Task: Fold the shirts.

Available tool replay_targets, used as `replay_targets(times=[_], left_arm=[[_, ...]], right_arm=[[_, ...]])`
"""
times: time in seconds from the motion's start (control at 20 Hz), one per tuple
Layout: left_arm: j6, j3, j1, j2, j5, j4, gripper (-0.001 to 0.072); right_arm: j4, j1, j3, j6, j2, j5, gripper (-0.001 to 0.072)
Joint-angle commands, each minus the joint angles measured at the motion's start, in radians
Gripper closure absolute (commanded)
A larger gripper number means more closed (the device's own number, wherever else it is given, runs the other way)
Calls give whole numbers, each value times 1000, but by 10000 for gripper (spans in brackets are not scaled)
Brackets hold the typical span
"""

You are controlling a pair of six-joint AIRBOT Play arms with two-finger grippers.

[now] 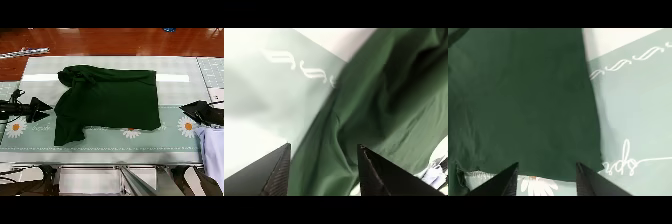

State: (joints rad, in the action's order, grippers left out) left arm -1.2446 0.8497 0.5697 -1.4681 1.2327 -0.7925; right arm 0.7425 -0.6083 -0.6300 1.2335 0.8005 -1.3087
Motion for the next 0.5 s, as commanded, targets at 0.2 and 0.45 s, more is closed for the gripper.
replay_targets(times=[0.2,0.45], left_arm=[[-1,1,-78,-49,-75,0,202],[-31,7,-91,-49,-63,0,203]], right_arm=[[-7,0,8,14,-11,-10,295],[-6,-1,8,27,-11,-5,295]])
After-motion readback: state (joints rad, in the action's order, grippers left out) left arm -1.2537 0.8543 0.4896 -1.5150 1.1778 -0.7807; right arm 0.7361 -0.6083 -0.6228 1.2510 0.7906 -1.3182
